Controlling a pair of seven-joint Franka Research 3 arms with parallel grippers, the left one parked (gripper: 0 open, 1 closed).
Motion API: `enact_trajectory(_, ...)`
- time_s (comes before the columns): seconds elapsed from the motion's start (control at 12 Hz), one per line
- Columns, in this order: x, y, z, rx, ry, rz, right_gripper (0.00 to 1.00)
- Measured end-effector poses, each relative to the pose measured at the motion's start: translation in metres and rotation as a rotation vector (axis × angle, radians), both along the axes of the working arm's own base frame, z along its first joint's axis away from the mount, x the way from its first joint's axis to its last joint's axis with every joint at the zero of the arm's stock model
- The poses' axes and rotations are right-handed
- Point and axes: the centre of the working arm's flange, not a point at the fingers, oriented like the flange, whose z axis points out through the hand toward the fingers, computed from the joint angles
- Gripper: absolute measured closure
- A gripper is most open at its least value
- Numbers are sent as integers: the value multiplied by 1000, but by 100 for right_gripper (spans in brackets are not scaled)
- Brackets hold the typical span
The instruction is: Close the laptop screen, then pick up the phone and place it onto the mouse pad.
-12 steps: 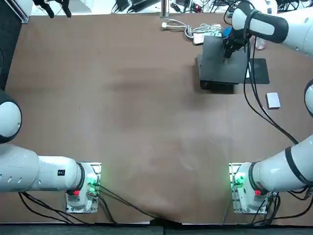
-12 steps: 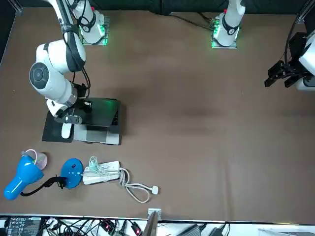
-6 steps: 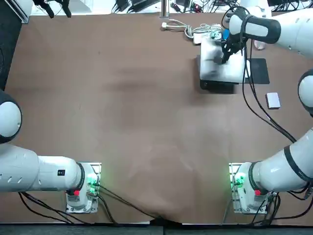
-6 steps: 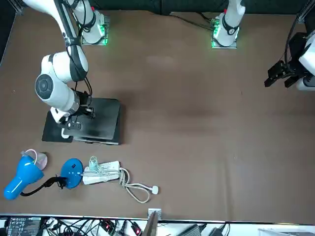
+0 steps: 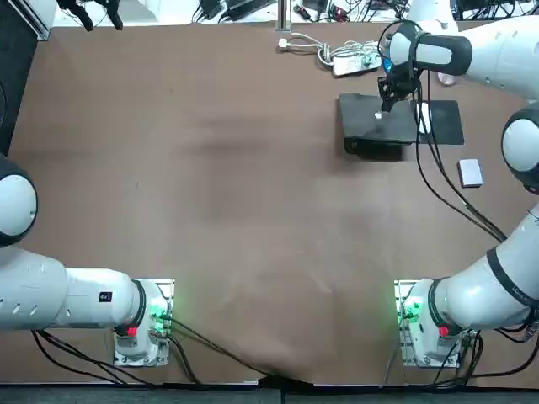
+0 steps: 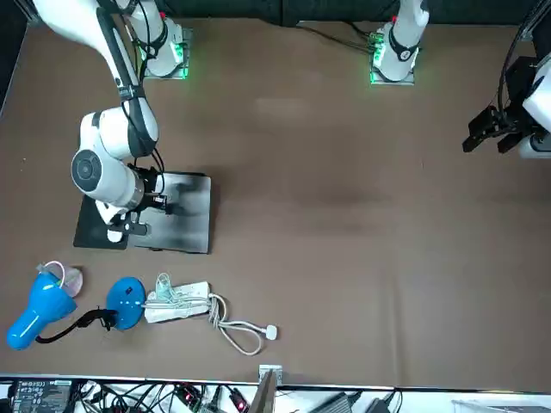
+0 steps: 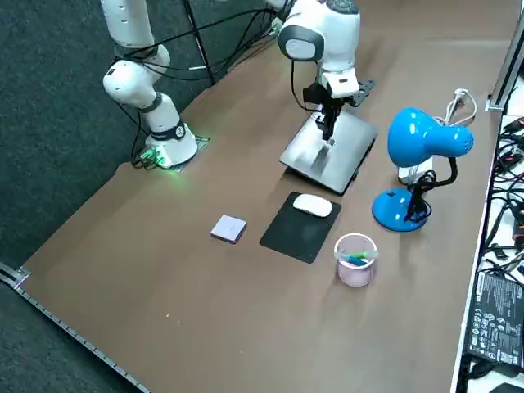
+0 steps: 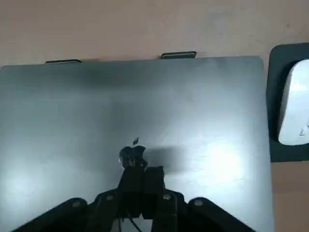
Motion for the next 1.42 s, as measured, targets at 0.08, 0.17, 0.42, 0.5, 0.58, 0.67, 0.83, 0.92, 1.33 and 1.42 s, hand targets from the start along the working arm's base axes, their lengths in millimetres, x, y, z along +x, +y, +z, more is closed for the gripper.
enact_trajectory(0.08, 0, 0, -3, -1, 5, 0, 97)
enact_trajectory(0.17, 0, 0, -5, -1, 8, 0, 97)
enact_trajectory(0.42, 7, -5, 13, -5, 22, -6, 97)
enact_trajectory(0.5, 10, -10, 27, -9, 41, -10, 97)
enact_trajectory(0.58, 11, -16, 44, -12, 61, -13, 97)
enact_trajectory(0.67, 12, -26, 64, -12, 73, -10, 97)
enact_trajectory(0.83, 10, -52, 100, -4, 75, 1, 97)
enact_trajectory(0.92, 7, -68, 115, 1, 75, 5, 97)
enact_trajectory(1.33, -18, -157, 156, 12, 99, 44, 58)
enact_trajectory(1.42, -23, -170, 155, 1, 105, 46, 46)
